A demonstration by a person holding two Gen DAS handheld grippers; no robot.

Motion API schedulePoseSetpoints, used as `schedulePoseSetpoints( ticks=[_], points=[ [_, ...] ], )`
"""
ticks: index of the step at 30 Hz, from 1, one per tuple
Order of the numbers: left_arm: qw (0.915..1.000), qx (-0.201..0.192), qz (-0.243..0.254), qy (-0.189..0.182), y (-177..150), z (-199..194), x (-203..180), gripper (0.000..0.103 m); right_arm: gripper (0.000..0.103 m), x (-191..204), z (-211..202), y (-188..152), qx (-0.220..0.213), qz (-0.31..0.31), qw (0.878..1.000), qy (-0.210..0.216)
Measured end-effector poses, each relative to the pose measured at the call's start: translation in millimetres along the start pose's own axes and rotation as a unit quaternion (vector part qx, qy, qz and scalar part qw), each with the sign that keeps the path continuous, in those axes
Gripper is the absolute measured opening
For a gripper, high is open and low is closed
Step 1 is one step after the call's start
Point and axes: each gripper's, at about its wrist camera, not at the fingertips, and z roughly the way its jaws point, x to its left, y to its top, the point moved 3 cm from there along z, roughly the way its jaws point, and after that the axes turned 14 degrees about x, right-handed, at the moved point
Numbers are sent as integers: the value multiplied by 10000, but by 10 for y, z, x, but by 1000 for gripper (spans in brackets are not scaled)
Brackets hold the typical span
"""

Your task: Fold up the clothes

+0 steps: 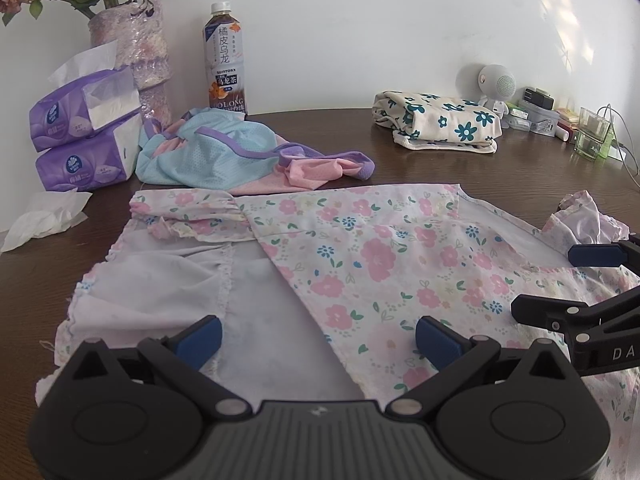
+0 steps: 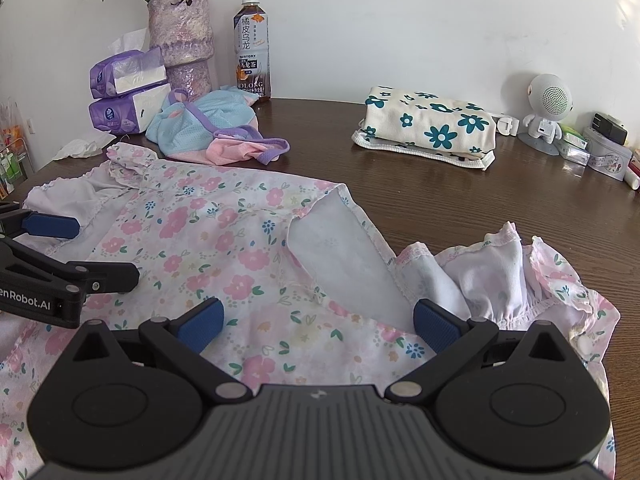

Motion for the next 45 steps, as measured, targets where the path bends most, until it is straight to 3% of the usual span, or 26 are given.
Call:
schedulePoseSetpoints(
  ticks=[45],
  points=[
    [9995,-197,195,-155,-41,10,39,103,102,1,3,-2,1,0,10000,0]
  ],
)
